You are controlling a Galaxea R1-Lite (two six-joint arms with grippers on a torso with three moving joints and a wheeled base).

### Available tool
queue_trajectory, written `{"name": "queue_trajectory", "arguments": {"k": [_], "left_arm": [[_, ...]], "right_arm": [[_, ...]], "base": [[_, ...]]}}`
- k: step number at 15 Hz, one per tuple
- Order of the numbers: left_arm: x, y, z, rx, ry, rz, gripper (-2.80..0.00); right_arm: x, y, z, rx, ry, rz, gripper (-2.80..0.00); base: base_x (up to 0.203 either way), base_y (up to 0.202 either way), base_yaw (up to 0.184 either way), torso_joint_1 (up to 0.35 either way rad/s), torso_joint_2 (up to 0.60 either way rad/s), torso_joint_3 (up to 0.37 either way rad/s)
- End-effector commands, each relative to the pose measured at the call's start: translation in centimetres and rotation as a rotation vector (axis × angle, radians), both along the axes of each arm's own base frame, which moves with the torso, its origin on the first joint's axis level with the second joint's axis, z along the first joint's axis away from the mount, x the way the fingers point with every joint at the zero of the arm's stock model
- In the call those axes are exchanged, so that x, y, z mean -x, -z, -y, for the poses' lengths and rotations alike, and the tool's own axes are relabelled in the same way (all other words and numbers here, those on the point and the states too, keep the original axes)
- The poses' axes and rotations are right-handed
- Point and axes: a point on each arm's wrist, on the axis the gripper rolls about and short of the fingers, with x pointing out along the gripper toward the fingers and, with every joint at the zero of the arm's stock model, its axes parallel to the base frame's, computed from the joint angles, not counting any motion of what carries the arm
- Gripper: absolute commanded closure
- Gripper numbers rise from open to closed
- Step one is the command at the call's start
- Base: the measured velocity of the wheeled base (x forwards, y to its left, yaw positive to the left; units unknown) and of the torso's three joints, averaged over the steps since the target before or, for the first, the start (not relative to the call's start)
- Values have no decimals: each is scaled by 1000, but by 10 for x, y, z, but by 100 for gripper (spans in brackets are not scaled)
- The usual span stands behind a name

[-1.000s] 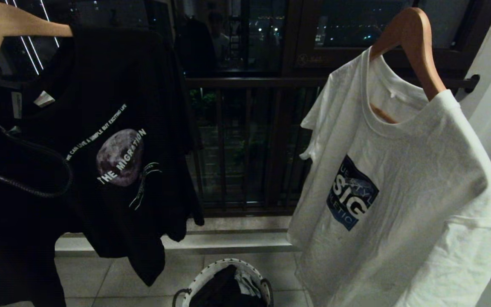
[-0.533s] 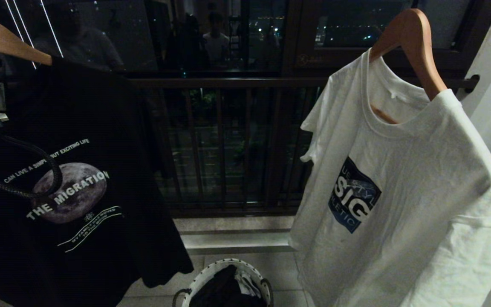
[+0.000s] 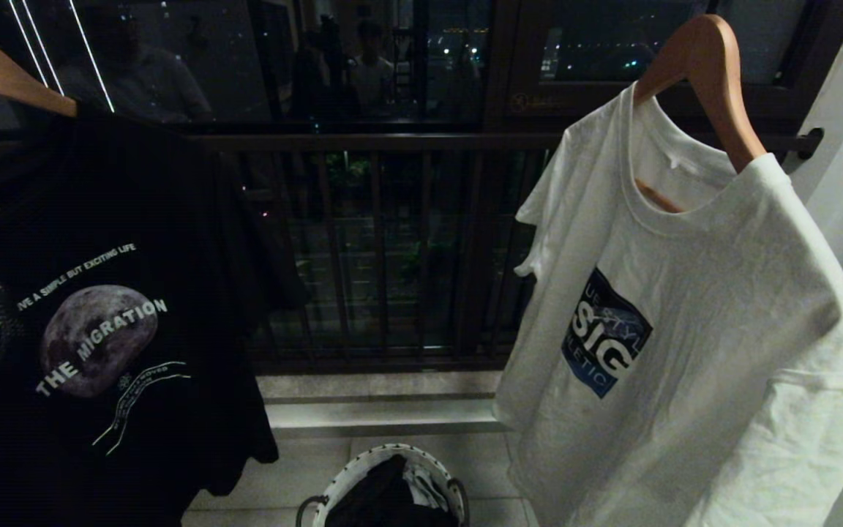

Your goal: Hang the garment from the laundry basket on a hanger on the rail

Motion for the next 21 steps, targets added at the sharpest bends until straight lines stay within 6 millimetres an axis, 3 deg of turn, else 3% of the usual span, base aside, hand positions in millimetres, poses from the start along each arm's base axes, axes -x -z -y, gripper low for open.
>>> {"name": "queue_trajectory", "arguments": {"k": [1,6,9,12,16,17,21], "left_arm": [[35,-8,2,23,54,12,0],[106,-9,-3,135,231,-27,0],[141,5,-12,169,280,-49,0],[170,36,-20,189,298,-105,0],[214,84,-17,207,51,-61,0],[218,102,-16,208,40,-89,0],[202,189,-14,225,93,-278,0]], "right_arm": [[0,0,0,1,-1,-1,0],[0,0,0,1,-1,0,0],[0,0,0,-1,-1,1,0],[0,0,0,-1,-1,-3,0],[0,0,0,-9,0,0,0],[0,0,0,-9,0,-1,0],[0,0,0,-15,1,4,0]], "base": [[0,0,0,0,0,0],[0,0,0,0,0,0],[0,0,0,0,0,0],[0,0,0,0,0,0],[0,0,0,0,0,0],[0,0,0,0,0,0],[0,0,0,0,0,0]]}}
